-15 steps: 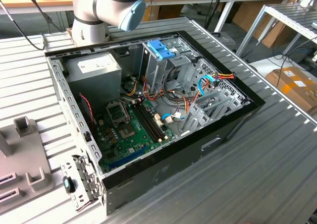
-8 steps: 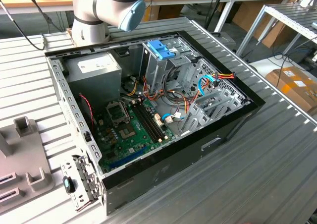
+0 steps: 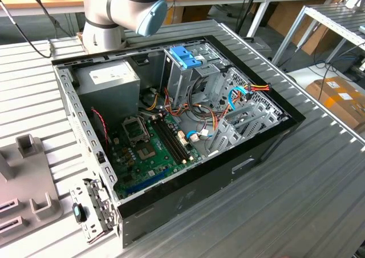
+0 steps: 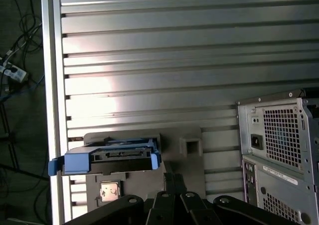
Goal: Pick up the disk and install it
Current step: 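Reach for the disk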
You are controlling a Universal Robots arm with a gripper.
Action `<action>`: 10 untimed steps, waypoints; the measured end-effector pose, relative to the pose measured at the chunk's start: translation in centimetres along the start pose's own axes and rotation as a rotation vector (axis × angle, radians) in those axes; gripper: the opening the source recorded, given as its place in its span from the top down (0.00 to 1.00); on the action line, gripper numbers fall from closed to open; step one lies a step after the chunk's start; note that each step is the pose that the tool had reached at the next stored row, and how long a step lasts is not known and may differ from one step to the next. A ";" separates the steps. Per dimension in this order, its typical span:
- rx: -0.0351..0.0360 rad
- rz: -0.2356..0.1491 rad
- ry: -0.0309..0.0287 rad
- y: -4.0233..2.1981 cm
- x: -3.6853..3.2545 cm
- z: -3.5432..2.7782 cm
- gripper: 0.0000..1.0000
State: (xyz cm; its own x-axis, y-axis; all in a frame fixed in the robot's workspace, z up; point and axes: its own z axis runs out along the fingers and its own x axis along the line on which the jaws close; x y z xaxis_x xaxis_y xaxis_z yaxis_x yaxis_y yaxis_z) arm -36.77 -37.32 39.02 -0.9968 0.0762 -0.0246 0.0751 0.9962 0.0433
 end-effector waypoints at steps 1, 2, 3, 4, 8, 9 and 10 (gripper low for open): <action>0.0000 0.000 0.0000 0.03 0.00 0.00 0.89; 0.0000 0.000 0.0000 0.03 0.01 0.00 0.89; 0.0000 0.000 0.0001 0.03 0.02 0.00 0.89; 0.0001 0.000 0.0001 0.03 0.05 0.00 0.89; 0.0000 0.000 0.0000 0.01 0.24 -0.01 0.89; 0.0000 0.000 0.0000 0.01 0.31 -0.01 0.89; 0.0000 0.000 0.0000 0.01 0.33 -0.01 0.89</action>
State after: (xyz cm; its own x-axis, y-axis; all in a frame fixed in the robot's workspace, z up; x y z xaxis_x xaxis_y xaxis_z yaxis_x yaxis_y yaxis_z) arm -37.09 -37.29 39.02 -0.9968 0.0762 -0.0245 0.0751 0.9962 0.0433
